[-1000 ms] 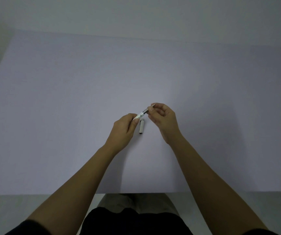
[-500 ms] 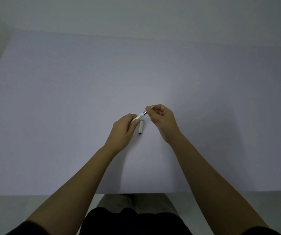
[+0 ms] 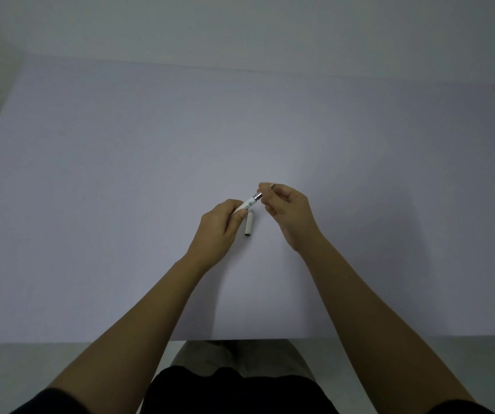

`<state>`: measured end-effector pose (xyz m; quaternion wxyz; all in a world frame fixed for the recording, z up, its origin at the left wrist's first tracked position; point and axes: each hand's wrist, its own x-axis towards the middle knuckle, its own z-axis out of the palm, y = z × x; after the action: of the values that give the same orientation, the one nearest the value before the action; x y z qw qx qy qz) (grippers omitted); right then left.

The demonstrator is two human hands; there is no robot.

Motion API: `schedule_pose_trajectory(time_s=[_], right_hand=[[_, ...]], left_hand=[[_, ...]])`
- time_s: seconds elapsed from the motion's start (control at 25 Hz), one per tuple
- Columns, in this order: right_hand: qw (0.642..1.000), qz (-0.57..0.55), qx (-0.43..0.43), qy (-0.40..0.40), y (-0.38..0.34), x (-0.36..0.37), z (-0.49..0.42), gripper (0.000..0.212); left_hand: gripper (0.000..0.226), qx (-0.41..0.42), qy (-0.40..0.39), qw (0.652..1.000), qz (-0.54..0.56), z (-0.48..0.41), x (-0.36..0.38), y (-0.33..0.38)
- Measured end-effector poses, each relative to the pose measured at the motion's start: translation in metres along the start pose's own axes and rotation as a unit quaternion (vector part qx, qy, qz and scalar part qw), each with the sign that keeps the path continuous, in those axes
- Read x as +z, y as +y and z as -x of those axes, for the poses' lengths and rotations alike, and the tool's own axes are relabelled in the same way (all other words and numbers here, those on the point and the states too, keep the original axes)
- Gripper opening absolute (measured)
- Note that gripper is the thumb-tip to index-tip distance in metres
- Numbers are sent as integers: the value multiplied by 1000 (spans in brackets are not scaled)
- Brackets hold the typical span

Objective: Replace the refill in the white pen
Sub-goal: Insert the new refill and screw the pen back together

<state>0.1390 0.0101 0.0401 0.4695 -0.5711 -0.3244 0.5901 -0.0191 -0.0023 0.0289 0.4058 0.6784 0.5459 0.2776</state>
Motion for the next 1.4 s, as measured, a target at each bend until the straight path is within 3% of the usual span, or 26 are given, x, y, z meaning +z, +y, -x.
schedule_pose_trajectory(time_s=[0.08, 0.28, 0.4, 0.56, 0.72, 0.88, 1.04, 1.16, 1.32, 1.4], right_hand=[[1000, 9, -5, 7, -2, 1, 0, 20], [999, -32, -22, -37, -2, -1, 4, 15], [999, -5, -32, 4, -3, 0, 3, 11], [999, -18, -32, -20, -2, 0, 3, 11], [999, 2, -41, 16, -4, 1, 2, 14], [998, -14, -40, -37, -2, -1, 3, 14], [999, 5, -43, 8, -3, 0, 2, 17], [998, -26, -41, -38, -1, -4, 3, 15], [999, 7, -42, 19, -3, -3, 3, 15], [999, -5, -47, 4, -2, -5, 2, 14]], left_hand=[[15, -2, -1, 1000, -1, 0, 1, 0], [15, 4, 14, 1000, 4, 0, 1, 4], [14, 10, 11, 1000, 4, 0, 1, 4], [14, 8, 13, 1000, 8, 0, 2, 5], [15, 10, 9, 1000, 9, 1, 3, 6], [15, 6, 13, 1000, 9, 1, 4, 6], [16, 12, 9, 1000, 1, 1, 4, 5], [14, 7, 12, 1000, 7, 0, 3, 5], [15, 10, 6, 1000, 5, 2, 3, 6], [18, 7, 6, 1000, 13, 2, 4, 7]])
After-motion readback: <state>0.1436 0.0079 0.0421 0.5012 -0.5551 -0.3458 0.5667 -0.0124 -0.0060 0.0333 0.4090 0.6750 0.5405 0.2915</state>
